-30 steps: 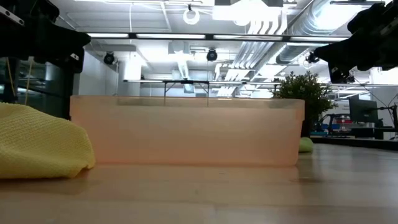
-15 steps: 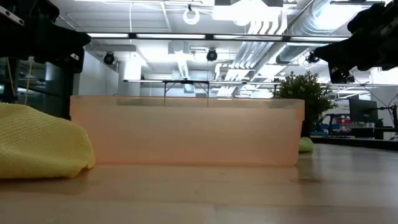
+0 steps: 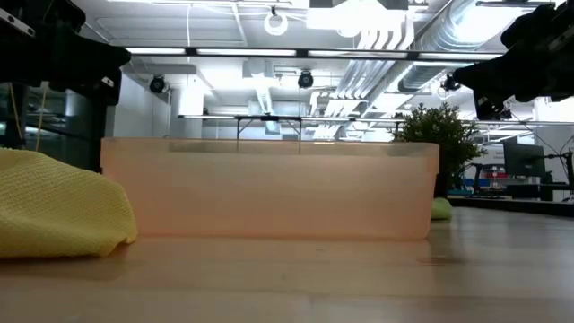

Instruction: Fold microfiber towels

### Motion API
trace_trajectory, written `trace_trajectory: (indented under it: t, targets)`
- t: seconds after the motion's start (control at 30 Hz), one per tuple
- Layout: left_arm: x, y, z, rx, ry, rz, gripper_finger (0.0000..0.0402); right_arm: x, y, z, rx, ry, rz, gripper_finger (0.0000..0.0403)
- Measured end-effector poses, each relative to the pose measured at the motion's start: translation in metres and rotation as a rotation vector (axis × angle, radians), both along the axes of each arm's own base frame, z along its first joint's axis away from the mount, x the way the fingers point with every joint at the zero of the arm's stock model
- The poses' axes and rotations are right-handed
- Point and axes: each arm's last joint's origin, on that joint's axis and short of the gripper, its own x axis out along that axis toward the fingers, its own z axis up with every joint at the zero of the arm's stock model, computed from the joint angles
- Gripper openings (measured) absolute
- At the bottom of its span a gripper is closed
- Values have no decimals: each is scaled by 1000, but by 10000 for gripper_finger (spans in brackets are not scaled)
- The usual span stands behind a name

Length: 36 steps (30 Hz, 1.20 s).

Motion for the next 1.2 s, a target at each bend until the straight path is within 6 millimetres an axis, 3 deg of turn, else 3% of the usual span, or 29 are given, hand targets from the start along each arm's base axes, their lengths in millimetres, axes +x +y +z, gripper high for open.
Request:
trace_trajectory:
  t: [1.2]
  targets:
    - [0,0,1,-53,-10,-2,1,0,0,0,0,0,0,0]
